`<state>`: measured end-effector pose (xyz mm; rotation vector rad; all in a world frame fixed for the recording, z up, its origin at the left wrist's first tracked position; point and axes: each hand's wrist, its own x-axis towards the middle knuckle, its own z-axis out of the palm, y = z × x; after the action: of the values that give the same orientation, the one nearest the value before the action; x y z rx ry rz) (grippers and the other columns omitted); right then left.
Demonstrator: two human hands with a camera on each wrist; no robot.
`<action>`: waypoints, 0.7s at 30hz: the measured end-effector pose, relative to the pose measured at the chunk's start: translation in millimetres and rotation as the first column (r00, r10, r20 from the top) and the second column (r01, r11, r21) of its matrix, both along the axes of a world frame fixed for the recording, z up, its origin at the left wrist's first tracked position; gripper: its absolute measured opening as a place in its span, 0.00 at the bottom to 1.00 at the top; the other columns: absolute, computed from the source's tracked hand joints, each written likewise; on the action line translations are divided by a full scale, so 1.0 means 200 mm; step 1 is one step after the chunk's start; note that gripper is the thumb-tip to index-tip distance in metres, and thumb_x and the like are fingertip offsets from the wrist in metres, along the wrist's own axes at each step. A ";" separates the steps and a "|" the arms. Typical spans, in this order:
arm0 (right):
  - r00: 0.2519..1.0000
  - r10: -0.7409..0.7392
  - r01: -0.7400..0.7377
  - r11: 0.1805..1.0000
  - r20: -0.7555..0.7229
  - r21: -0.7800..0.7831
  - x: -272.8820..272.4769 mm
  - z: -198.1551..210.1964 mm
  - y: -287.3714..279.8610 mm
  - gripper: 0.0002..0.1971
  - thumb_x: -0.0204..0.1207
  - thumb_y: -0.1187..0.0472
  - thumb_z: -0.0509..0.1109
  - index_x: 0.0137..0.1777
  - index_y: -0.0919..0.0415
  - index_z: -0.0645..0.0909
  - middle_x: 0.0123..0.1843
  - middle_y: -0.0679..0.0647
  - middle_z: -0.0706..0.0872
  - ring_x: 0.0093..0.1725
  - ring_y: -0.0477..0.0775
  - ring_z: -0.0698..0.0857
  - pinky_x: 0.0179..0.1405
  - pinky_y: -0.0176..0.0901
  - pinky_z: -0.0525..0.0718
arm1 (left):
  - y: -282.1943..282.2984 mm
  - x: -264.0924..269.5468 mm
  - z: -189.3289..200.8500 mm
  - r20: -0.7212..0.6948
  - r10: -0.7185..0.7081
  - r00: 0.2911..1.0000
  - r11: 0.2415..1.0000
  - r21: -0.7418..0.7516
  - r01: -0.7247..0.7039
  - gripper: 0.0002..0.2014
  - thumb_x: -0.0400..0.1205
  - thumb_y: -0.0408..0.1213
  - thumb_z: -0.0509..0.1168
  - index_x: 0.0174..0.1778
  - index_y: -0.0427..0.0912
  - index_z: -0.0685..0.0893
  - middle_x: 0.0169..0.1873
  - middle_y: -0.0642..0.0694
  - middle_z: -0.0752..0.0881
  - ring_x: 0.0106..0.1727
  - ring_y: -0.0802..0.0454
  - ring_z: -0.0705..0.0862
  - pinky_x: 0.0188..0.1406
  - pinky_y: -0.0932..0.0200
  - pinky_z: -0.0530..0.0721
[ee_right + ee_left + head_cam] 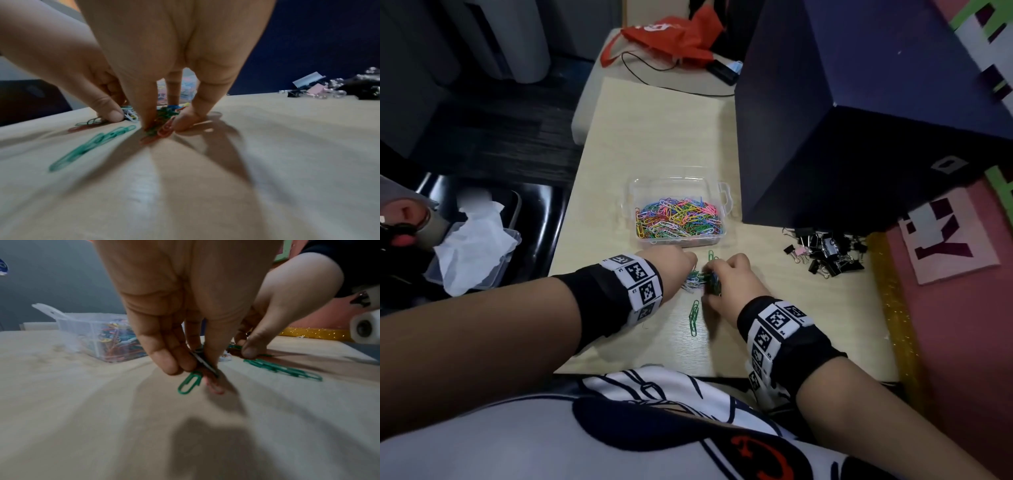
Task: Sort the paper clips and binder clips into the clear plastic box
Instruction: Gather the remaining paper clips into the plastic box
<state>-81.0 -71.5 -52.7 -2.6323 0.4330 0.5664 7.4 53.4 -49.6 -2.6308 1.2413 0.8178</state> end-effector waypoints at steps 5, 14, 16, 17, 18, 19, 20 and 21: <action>0.998 -0.052 0.053 0.998 0.028 -0.019 0.04 -0.01 0.00 0.15 0.74 0.65 0.66 0.61 0.55 0.80 0.62 0.57 0.71 0.54 0.61 0.82 0.58 0.42 0.78 | 0.01 0.02 0.04 0.047 -0.082 0.996 0.997 0.010 0.081 0.12 0.78 0.26 0.62 0.57 0.38 0.76 0.51 0.38 0.82 0.53 0.39 0.83 0.44 0.51 0.79; 0.988 -0.137 0.143 0.985 0.068 -0.095 0.19 0.12 -0.09 0.08 0.75 0.60 0.69 0.52 0.51 0.85 0.60 0.56 0.79 0.58 0.58 0.81 0.57 0.40 0.77 | 0.02 0.13 0.14 0.060 0.071 0.996 0.961 -0.272 -0.052 0.12 0.84 0.38 0.60 0.61 0.41 0.80 0.57 0.41 0.83 0.58 0.41 0.81 0.55 0.50 0.79; 0.983 -0.138 0.150 0.984 0.123 -0.093 0.25 0.18 -0.10 0.07 0.74 0.59 0.70 0.50 0.51 0.85 0.58 0.56 0.81 0.57 0.57 0.81 0.56 0.39 0.76 | 0.03 0.19 0.18 0.057 0.144 0.988 0.930 -0.350 -0.115 0.14 0.84 0.41 0.61 0.63 0.43 0.80 0.59 0.40 0.82 0.61 0.40 0.80 0.57 0.52 0.76; 0.979 -0.132 0.147 0.985 0.155 -0.090 0.28 0.20 -0.10 0.07 0.74 0.60 0.70 0.50 0.51 0.85 0.58 0.56 0.81 0.57 0.57 0.81 0.56 0.39 0.76 | 0.05 0.22 0.20 0.071 0.175 0.982 0.918 -0.372 -0.137 0.14 0.83 0.41 0.62 0.64 0.43 0.80 0.59 0.40 0.82 0.61 0.40 0.80 0.57 0.53 0.76; 0.974 -0.127 0.143 0.987 0.189 -0.076 0.31 0.22 -0.10 0.07 0.74 0.60 0.69 0.49 0.51 0.85 0.57 0.55 0.81 0.56 0.57 0.81 0.56 0.39 0.75 | 0.06 0.24 0.20 0.086 0.203 0.975 0.911 -0.382 -0.156 0.15 0.83 0.42 0.62 0.64 0.44 0.80 0.59 0.40 0.82 0.62 0.39 0.80 0.57 0.53 0.75; 0.968 -0.122 0.137 0.989 0.220 -0.053 0.34 0.23 -0.09 0.06 0.74 0.60 0.69 0.49 0.51 0.85 0.57 0.55 0.82 0.56 0.57 0.82 0.56 0.39 0.75 | 0.07 0.27 0.20 0.097 0.226 0.969 0.909 -0.380 -0.174 0.15 0.83 0.43 0.63 0.64 0.44 0.80 0.59 0.40 0.83 0.62 0.39 0.80 0.58 0.52 0.76; 0.963 -0.112 0.123 0.992 0.246 -0.030 0.36 0.24 -0.08 0.07 0.74 0.60 0.69 0.50 0.52 0.85 0.57 0.55 0.82 0.56 0.57 0.82 0.57 0.39 0.76 | 0.07 0.29 0.20 0.098 0.239 0.966 0.911 -0.368 -0.187 0.15 0.83 0.44 0.64 0.64 0.44 0.80 0.58 0.39 0.83 0.62 0.39 0.80 0.58 0.52 0.76; 0.960 -0.100 0.105 0.994 0.263 -0.007 0.39 0.23 -0.06 0.07 0.75 0.59 0.70 0.51 0.53 0.85 0.56 0.55 0.83 0.56 0.56 0.82 0.58 0.39 0.76 | 0.08 0.31 0.20 0.092 0.242 0.966 0.916 -0.349 -0.196 0.16 0.82 0.44 0.64 0.64 0.45 0.80 0.58 0.39 0.83 0.62 0.39 0.80 0.58 0.52 0.77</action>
<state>-3.5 -83.3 -5.8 -2.6370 0.4897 0.1764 69.3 69.8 -10.4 -3.0856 1.1535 0.4751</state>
